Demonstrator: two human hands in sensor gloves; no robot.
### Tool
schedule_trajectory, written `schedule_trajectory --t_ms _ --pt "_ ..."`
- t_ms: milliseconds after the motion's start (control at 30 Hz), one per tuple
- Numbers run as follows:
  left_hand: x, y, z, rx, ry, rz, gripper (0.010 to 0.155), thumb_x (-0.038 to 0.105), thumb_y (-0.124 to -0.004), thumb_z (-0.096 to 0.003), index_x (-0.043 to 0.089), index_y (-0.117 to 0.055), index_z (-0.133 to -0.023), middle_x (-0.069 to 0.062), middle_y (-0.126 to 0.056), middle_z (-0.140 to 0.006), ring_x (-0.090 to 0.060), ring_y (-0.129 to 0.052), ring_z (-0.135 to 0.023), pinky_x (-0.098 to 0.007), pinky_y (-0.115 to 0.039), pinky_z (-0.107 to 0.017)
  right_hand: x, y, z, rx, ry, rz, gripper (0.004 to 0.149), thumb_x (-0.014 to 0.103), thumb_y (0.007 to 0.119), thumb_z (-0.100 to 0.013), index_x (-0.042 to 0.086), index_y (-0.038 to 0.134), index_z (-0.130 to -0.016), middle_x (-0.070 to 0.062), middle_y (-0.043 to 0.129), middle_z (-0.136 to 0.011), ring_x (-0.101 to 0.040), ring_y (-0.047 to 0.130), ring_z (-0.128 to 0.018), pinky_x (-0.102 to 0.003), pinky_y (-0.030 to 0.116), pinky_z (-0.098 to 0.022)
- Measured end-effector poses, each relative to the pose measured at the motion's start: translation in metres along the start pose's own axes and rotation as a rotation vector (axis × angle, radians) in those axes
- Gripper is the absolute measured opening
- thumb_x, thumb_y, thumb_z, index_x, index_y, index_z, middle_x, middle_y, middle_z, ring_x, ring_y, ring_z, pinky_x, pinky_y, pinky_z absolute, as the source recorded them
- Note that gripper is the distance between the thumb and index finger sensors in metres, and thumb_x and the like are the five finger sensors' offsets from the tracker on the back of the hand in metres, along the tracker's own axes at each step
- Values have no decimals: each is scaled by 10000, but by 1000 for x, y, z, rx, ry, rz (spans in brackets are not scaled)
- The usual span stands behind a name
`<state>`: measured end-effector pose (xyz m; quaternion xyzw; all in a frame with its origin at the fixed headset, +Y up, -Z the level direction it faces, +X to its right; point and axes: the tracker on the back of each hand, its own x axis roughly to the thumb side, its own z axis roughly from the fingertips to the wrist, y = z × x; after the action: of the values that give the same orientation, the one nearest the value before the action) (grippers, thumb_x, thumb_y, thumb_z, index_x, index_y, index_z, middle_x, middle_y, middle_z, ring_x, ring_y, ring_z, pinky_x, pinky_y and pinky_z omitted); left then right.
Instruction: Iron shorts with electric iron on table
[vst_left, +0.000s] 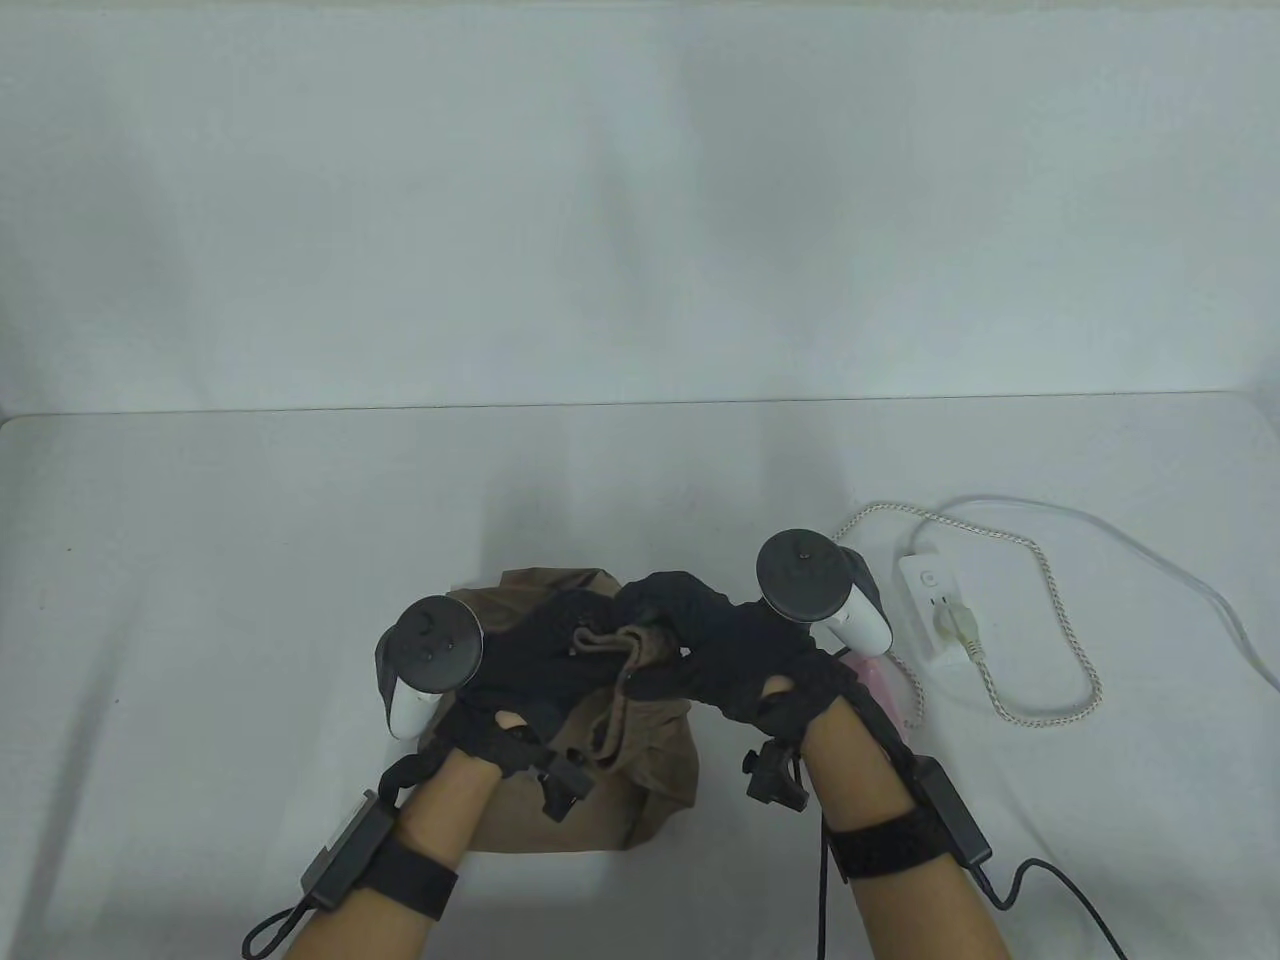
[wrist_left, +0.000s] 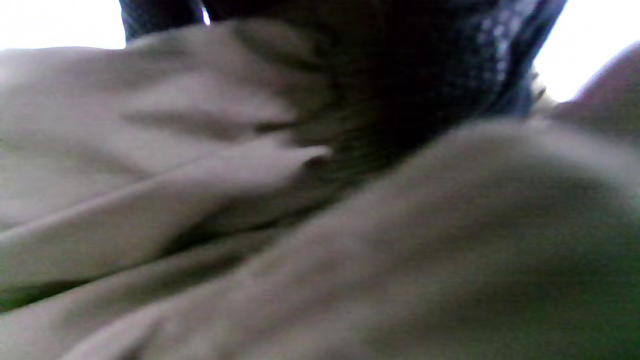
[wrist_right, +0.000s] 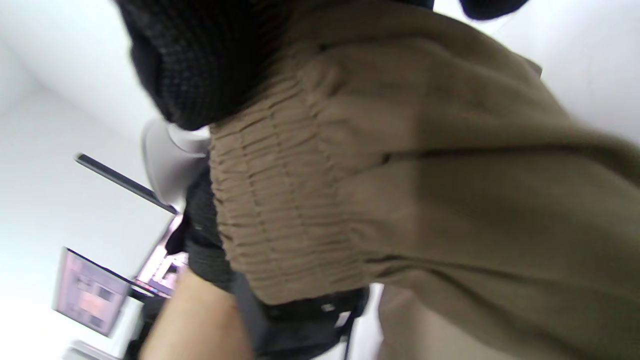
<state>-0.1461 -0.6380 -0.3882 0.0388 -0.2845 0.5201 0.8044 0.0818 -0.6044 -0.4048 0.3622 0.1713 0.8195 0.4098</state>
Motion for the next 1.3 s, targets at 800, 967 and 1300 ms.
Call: schedule_trajectory --t_ms 800,967,1300 --pt "-9 52 9 109 47 4 456 406 -952 -447 294 -753 -841 9 -822 -997 -270 -988 -816 -658 -672 -698 -11 -49 37 -487 -10 -91 768 556 903 -303 359 616 -988 157 899 -695 -145 1049 -515 -512 836 -549" --pt "-13 83 19 224 51 56 459 414 -946 -454 283 -747 -847 3 -868 -959 -213 -1054 -707 -632 -711 -684 -18 -67 51 -528 -38 -119 696 498 921 -316 352 683 -954 135 898 -727 -151 1068 -520 -504 865 -535" --pt "-14 103 29 332 84 71 455 420 -937 -463 270 -751 -851 -1 -910 -913 -185 -1096 -591 -574 -769 -653 -11 -42 30 -211 44 173 726 289 953 -419 315 590 -1048 29 772 -959 -176 1002 -722 -518 833 -641"
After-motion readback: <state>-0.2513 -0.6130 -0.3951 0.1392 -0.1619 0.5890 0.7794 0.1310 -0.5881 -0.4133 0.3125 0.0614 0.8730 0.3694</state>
